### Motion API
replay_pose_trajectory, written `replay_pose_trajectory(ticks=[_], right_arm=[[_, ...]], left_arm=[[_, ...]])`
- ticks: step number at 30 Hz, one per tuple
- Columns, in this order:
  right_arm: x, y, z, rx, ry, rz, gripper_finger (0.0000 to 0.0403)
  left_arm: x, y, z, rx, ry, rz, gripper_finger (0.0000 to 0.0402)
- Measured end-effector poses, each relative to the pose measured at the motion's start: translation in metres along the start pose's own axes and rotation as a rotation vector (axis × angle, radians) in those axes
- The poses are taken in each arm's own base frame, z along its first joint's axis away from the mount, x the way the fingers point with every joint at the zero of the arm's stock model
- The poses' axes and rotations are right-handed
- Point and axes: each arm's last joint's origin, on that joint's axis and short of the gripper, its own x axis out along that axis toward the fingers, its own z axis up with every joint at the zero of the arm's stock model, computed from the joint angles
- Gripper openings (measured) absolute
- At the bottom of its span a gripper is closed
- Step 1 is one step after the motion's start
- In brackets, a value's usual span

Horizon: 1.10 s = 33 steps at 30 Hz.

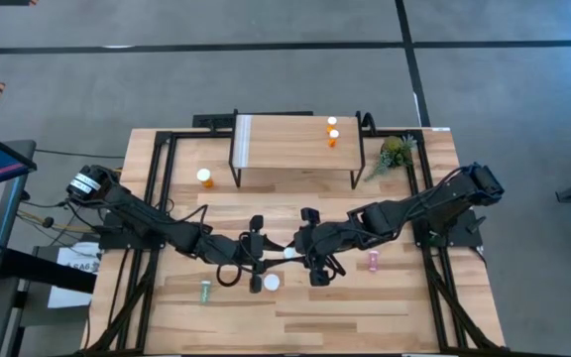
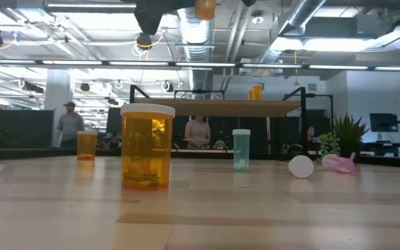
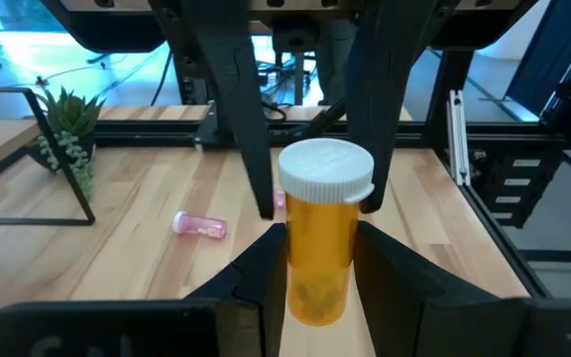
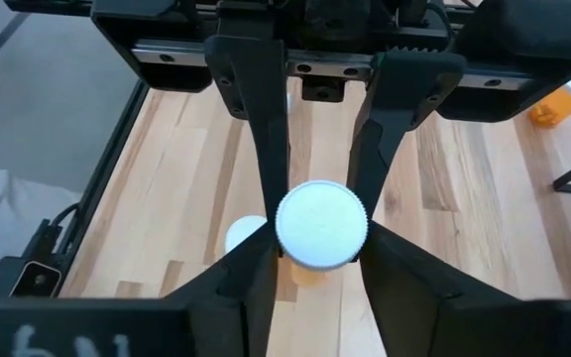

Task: Pick and place medicine bottles onto shelf by color
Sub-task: Put the small orange pill bottle on the shelf aligned with the small orange pill bottles

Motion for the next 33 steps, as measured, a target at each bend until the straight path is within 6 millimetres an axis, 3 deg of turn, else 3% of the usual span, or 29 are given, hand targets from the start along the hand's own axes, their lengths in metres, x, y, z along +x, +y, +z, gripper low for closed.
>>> replay_pose_trajectory(ticks=[8, 23, 33], right_arm=[[0.0, 0.0, 0.0, 0.0, 0.0, 0.0, 0.0134], [-0.0001, 0.0003, -0.0003, 0.0, 0.002, -0.001, 0.0133], [0.0, 0.0001, -0.0004, 0.001, 0.003, -0.005, 0.0132]], left_arm=[[0.0, 0.0, 0.0, 0.0, 0.0, 0.0, 0.0092], [0.0, 0.0, 0.0, -0.001, 0.0, 0.001, 0.0093], [-0.0001, 0.0001, 0.0, -0.001, -0.001, 0.01, 0.0127]])
